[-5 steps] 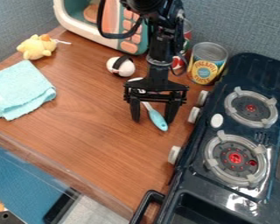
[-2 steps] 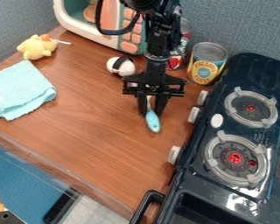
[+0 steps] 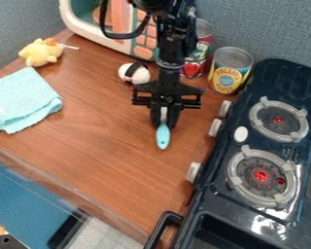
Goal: Moveu a espátula de madeira para o lado inferior esquerdo da mesa
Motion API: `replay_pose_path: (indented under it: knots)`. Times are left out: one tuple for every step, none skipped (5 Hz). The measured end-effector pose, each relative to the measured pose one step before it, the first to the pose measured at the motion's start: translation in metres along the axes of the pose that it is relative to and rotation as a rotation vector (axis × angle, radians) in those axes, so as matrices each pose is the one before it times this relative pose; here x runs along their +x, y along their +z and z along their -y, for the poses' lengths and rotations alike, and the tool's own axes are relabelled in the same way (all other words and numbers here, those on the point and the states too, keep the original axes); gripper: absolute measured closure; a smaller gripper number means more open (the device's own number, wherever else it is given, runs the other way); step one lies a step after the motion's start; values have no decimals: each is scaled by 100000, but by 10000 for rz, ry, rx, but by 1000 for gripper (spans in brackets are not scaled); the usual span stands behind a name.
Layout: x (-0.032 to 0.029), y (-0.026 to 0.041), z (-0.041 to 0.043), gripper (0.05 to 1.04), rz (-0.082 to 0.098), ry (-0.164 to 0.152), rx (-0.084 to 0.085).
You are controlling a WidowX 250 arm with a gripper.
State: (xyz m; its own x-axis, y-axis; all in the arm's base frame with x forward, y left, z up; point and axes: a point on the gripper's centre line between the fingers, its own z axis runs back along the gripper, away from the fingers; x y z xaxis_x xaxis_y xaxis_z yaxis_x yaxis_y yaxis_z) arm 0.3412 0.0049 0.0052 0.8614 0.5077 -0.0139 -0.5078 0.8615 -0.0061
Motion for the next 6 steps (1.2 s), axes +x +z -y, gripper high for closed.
replay_pose_path:
  knots:
    - [-364,767,-736,847,310,-57,21]
    - [-296,1965,-1204,847,474,310,-449]
    - [-881,2432,-1977,847,572,685,-457]
    - [-1035,2078,-2961,847,302,1175,-541]
    - [-595,2338,-5541,847,512,1927,-316]
    - [-90,-1419,-3004,847,-382,728,1114]
